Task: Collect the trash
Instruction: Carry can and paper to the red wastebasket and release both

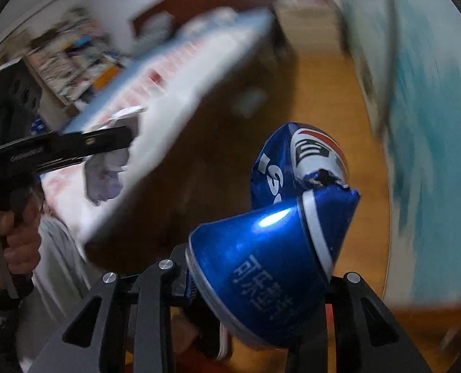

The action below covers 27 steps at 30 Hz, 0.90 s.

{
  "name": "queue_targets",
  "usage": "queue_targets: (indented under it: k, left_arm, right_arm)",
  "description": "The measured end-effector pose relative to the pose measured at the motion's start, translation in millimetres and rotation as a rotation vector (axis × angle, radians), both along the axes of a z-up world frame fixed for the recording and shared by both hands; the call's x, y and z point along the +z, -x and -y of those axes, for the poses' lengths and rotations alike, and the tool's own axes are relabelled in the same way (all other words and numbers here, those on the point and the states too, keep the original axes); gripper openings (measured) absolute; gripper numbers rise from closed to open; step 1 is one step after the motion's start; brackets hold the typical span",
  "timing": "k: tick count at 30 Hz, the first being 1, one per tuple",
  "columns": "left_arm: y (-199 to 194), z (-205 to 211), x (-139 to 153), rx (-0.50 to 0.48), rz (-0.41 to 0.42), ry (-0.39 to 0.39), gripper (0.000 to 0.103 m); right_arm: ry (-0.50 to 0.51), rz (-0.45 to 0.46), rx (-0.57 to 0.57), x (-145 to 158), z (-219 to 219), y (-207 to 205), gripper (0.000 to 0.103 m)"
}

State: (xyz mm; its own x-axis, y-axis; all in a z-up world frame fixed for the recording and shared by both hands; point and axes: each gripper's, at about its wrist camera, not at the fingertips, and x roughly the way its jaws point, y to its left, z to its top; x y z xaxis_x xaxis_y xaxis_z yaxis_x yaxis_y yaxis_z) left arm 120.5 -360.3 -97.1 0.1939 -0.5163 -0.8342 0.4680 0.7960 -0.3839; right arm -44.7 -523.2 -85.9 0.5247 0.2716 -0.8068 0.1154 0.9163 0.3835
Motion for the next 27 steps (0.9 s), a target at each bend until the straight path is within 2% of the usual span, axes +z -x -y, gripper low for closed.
queue_targets:
  k: [2,3,5,6,10,14,18,19,20,21,22,24,27]
  left_arm:
    - [-3,21,-39,-0.024,-0.112,-0.049,0.027]
    - [-4,32,-59,-0.043,-0.155,-0.074,0.027]
    - [0,52,-84,-0.082,-0.138,-0.164,0.027]
    - [2,60,-100,-0.104,-0.125,-0.206,0.027]
    - [8,69,-157,-0.093,-0.259,-0.244,0.027]
    - [14,69,-186,-0.127,-0.285,-0.31,0.027]
    - [20,72,-191,-0.145,-0.292,-0.32,0.029]
    - [19,73,-192,-0.144,-0.294,-0.319,0.032]
    - [17,74,-192,-0.135,-0.298,-0.32,0.035]
    - [15,72,-191,-0.122,-0.307,-0.326,0.046]
    - [13,71,-190,-0.109,-0.316,-0.338,0.064]
    - [10,68,-188,-0.088,-0.316,-0.349,0.068]
    - [8,67,-184,-0.087,-0.323,-0.337,0.068]
  right_arm:
    - [-0.044,-0.11,-0.043,-61,7,17,0.035]
    - [-0.045,-0.133,-0.06,-78,7,21,0.035]
    - [-0.068,-0.206,-0.074,-118,1,28,0.035]
    - [-0.08,-0.222,-0.075,-131,-4,27,0.035]
    - [-0.114,-0.272,-0.109,-166,-10,25,0.035]
    - [-0.14,-0.291,-0.129,-180,-16,19,0.035]
    - [-0.146,-0.301,-0.121,-186,-23,13,0.037]
    - [-0.147,-0.301,-0.123,-188,-21,10,0.039]
    - [-0.147,-0.297,-0.128,-188,-20,10,0.053]
    - [-0.148,-0.295,-0.134,-190,-18,9,0.067]
    - [-0.149,-0.296,-0.145,-188,-15,10,0.071]
    - [-0.145,-0.295,-0.153,-185,-12,12,0.072]
    - [-0.135,-0.289,-0.163,-176,-7,16,0.072]
